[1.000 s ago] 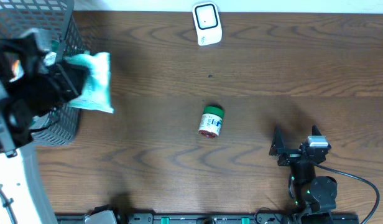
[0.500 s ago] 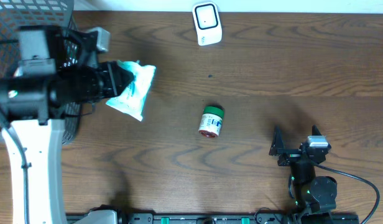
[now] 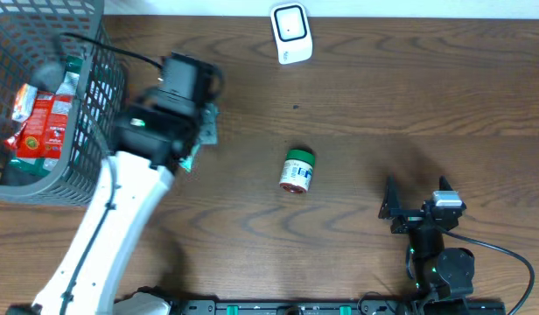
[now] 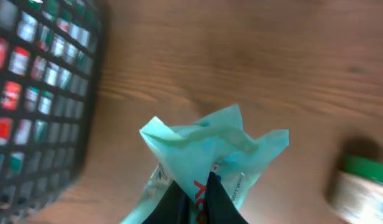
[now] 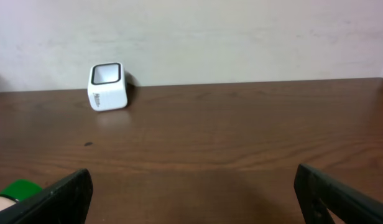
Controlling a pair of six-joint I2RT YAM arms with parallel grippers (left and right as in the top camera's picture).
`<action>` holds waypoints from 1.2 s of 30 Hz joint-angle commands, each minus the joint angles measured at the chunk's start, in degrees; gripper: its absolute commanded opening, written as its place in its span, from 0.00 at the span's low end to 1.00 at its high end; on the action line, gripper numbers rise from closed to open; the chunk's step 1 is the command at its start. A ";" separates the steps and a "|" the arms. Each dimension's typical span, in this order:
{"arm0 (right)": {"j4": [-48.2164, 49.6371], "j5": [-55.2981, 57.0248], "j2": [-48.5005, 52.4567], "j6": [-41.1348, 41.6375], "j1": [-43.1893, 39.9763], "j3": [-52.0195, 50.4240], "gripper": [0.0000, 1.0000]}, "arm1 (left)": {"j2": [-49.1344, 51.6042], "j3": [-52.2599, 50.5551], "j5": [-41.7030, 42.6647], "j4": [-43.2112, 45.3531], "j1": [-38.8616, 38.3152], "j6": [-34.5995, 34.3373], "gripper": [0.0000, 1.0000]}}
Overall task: Scan the item barcode
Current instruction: 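Carry the wipes pack toward the scanner beside the jar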
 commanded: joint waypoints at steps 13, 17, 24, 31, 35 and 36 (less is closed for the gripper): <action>-0.22 0.68 -0.26 -0.24 -0.68 -0.07 0.99 | 20.68 -12.87 -39.41 19.56 -6.51 0.98 0.07; -0.22 0.68 -0.26 -0.22 -0.68 -0.07 0.99 | 27.47 -12.87 -41.92 24.39 -6.51 4.13 0.07; -0.20 0.70 -0.26 -0.24 -0.68 -0.07 0.99 | 34.77 -12.87 -42.71 30.40 -6.05 6.16 0.07; -0.20 0.70 -0.26 -0.24 -0.68 -0.07 0.99 | 36.46 -12.87 -35.10 30.34 -6.03 6.12 0.07; -0.20 0.68 -0.26 -0.22 -0.68 -0.07 0.99 | 36.46 -12.87 -32.37 29.42 -6.03 6.08 0.07; -0.20 0.70 -0.26 -0.24 -0.68 -0.07 0.99 | 36.46 -12.87 -32.11 29.16 -6.03 6.10 0.07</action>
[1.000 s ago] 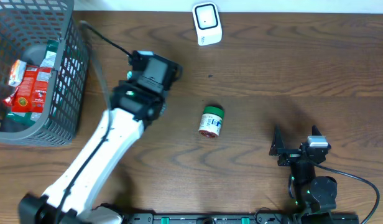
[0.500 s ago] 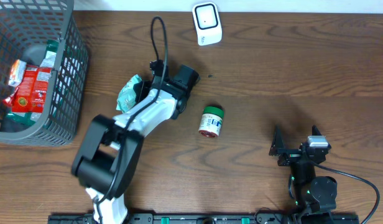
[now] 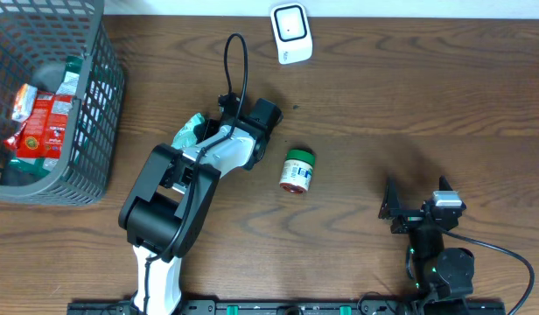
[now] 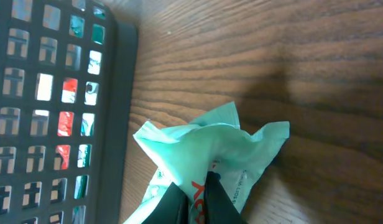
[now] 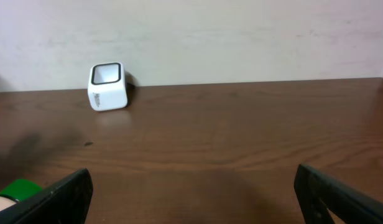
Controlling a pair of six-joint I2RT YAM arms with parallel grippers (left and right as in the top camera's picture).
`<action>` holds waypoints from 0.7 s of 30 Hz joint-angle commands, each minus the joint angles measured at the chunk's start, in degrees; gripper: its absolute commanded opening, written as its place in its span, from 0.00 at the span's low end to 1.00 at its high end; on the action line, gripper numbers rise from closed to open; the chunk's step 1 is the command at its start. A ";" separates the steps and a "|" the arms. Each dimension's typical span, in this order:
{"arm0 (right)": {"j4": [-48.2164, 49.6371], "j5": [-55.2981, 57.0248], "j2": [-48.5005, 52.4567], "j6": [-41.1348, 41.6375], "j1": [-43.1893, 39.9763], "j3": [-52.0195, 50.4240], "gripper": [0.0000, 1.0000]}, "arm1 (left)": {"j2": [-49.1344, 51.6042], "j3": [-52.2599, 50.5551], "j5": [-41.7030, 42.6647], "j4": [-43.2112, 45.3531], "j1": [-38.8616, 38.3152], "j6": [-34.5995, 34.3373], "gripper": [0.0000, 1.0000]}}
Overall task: Scan the item barcode
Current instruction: 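Carry the wipes pack toward the scanner beside the jar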
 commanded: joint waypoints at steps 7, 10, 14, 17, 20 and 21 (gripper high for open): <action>-0.17 0.72 -0.26 -0.26 -0.68 -0.07 0.99 | 0.11 -0.17 3.82 -2.73 -0.33 0.52 0.13; -0.17 0.70 -0.26 -0.24 -0.68 -0.07 0.99 | 0.09 -0.17 3.78 -3.37 -0.92 0.55 0.17; -0.17 0.70 -0.26 -0.24 -0.68 -0.07 0.99 | 0.07 -0.15 3.78 -3.98 -2.25 0.55 0.17; -0.17 0.70 -0.26 -0.24 -0.68 -0.07 0.99 | 0.07 -0.15 3.78 -4.28 -3.21 0.52 0.17; -0.17 0.70 -0.26 -0.26 -0.68 -0.07 0.99 | -0.15 -0.15 3.80 -4.96 -4.42 0.50 0.28; -0.17 0.72 -0.26 -0.24 -0.68 -0.07 0.99 | -0.26 -0.15 3.80 -5.16 -4.81 0.50 0.29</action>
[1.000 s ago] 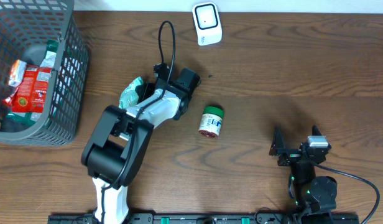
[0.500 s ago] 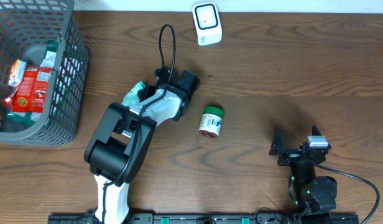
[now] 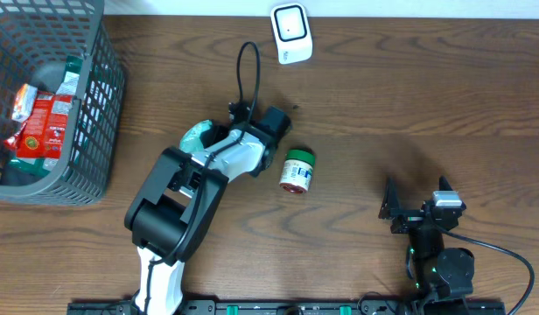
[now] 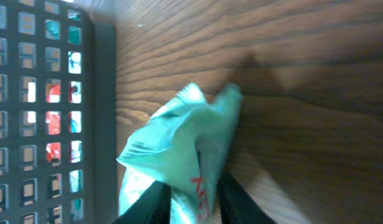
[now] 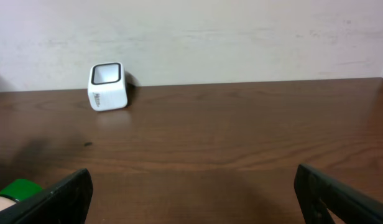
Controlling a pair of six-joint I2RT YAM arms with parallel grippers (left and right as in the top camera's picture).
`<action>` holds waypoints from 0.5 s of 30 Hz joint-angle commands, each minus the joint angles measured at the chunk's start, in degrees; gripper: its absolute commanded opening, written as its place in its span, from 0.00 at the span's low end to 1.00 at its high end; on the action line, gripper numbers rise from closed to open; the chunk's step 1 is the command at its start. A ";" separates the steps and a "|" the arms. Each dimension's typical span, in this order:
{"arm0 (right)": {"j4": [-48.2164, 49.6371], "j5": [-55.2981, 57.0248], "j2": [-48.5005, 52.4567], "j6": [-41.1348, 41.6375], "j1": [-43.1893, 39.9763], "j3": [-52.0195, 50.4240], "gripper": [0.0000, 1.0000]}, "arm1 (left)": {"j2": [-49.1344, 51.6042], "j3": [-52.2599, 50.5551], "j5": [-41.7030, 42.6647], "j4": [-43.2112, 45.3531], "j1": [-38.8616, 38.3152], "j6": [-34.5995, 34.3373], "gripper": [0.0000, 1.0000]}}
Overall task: Scan the item barcode
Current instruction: 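Carry the wipes pack toward the scanner beside the jar, then lower the wipes pack onto the table left of the jar, release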
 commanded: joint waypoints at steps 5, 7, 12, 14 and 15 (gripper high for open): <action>-0.17 0.70 -0.26 -0.24 -0.68 -0.07 0.99 | -3.19 0.17 1.73 -2.05 -3.48 -0.37 0.37; -0.17 0.70 -0.26 -0.24 -0.68 -0.07 0.99 | -5.64 0.26 2.80 -2.10 -4.04 -0.39 0.42; -0.20 0.70 -0.26 -0.24 -0.68 -0.07 0.99 | -15.17 0.26 10.29 -2.08 -3.43 -0.96 0.48; -0.17 0.70 -0.26 -0.22 -0.68 -0.07 0.99 | -21.53 0.26 17.42 -2.10 -1.44 -1.68 0.39; -0.17 0.70 -0.26 -0.24 -0.68 -0.07 0.99 | -23.37 0.26 19.91 -2.14 -0.44 -1.68 0.28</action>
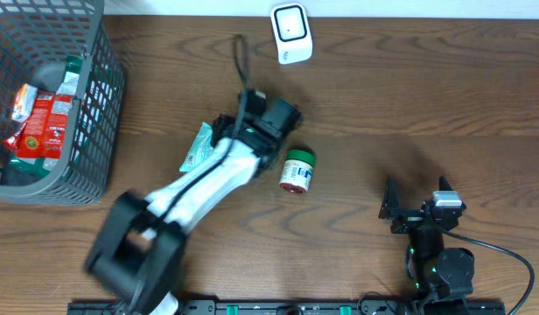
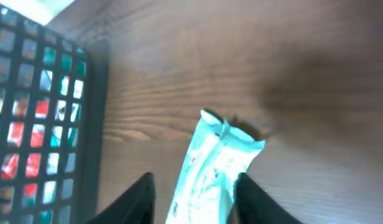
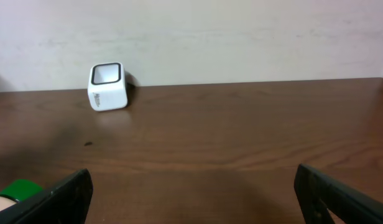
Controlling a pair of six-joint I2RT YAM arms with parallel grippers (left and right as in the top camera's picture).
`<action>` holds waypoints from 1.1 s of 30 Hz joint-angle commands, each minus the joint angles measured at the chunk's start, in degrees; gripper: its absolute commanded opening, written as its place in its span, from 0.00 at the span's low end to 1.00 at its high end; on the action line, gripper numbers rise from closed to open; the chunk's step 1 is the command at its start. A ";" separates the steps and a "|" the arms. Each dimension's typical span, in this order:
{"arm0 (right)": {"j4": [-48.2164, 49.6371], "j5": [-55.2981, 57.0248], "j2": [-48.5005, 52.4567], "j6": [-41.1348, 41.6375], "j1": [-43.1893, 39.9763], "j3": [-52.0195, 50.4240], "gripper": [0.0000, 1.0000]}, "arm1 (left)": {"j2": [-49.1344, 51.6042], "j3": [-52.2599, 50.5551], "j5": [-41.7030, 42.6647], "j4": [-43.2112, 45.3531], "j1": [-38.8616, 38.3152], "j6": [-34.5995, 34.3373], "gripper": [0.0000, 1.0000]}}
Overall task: Scan the item barcode
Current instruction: 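Lower the wipes pack onto the table left of the jar, release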
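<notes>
A mint-green packet (image 1: 198,146) lies flat on the wood table, between the basket and the jar. My left gripper (image 1: 222,131) stands just off its right end, open. In the left wrist view the packet (image 2: 219,162) lies between the spread fingers (image 2: 140,198), and nothing grips it. The white barcode scanner (image 1: 290,32) stands at the far edge of the table, and the right wrist view also shows the scanner (image 3: 108,86). My right gripper (image 1: 416,201) rests open and empty near the front right, its fingers (image 3: 62,194) wide apart.
A grey mesh basket (image 1: 87,105) holding red and green packages stands at the far left; its wall (image 2: 36,124) fills the left of the left wrist view. A green-lidded jar (image 1: 297,170) lies on its side at mid-table.
My left gripper was shut on the crumpled packet against the table. Now its fingers are apart and the packet lies flat, let go. The arm sits slightly further right. The right arm is unchanged.
My left gripper held the green packet just right of the basket. Then it was nearer mid-table with the packet low over the wood, then pressed against the wood. Now the packet lies released on the table. Jar, scanner and right arm stayed put.
</notes>
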 commanded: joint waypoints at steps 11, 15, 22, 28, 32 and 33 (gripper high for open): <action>-0.17 0.70 -0.26 -0.24 -0.68 -0.07 0.99 | -10.23 -1.14 30.53 -4.48 19.47 -10.58 0.08; -0.17 0.70 -0.26 -0.24 -0.68 -0.07 0.99 | -7.54 -2.10 35.06 -4.63 22.73 -10.56 0.07; -0.17 0.70 -0.26 -0.24 -0.68 -0.07 0.99 | -1.29 -2.10 35.23 -4.70 23.54 -10.32 0.07; -0.17 0.70 -0.26 -0.22 -0.68 -0.07 0.99 | 3.26 -2.10 35.45 -4.76 23.54 -10.34 0.07; -0.20 0.70 -0.26 -0.24 -0.68 -0.07 0.99 | 6.23 -2.10 38.23 -5.27 23.52 -9.84 0.07; -0.17 0.70 -0.26 -0.22 -0.68 -0.07 0.99 | 6.82 -2.10 38.69 -5.53 23.52 -9.70 0.07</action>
